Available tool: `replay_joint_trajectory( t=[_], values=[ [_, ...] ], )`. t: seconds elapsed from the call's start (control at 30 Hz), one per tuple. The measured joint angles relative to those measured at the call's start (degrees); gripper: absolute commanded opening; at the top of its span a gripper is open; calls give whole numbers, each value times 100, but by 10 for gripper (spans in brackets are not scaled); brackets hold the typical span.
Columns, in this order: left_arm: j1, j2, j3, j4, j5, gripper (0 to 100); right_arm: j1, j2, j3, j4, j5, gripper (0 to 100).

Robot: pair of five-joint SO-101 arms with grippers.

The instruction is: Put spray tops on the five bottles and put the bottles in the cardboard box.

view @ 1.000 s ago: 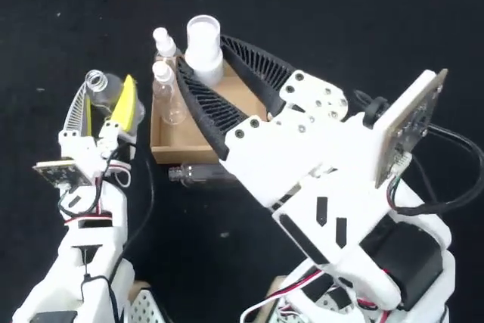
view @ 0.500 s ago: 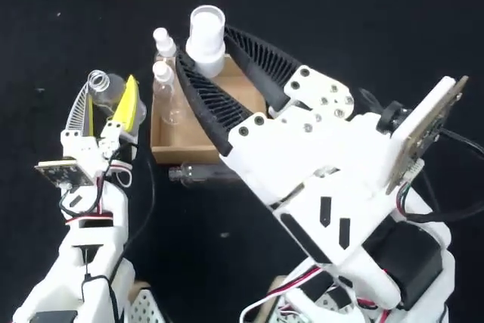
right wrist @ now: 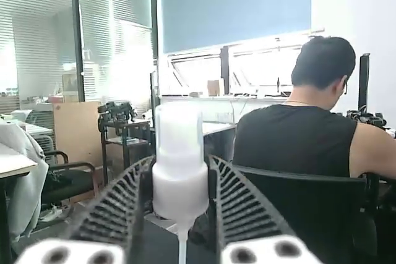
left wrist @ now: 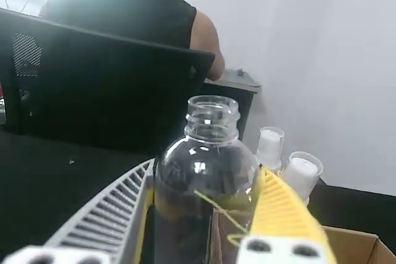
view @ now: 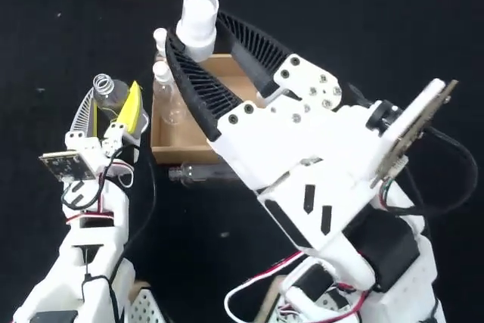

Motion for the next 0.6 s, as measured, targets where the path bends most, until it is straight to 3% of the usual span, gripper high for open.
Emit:
replay_joint_trajectory(
  t=[0.3, 0.6],
  values=[
    [-167, 0, 0, 0, 0, 33, 0, 0, 18, 0, 0, 11],
    [-1811, 0, 0, 18, 0, 34, 0, 0, 18, 255, 0, 11]
  ],
)
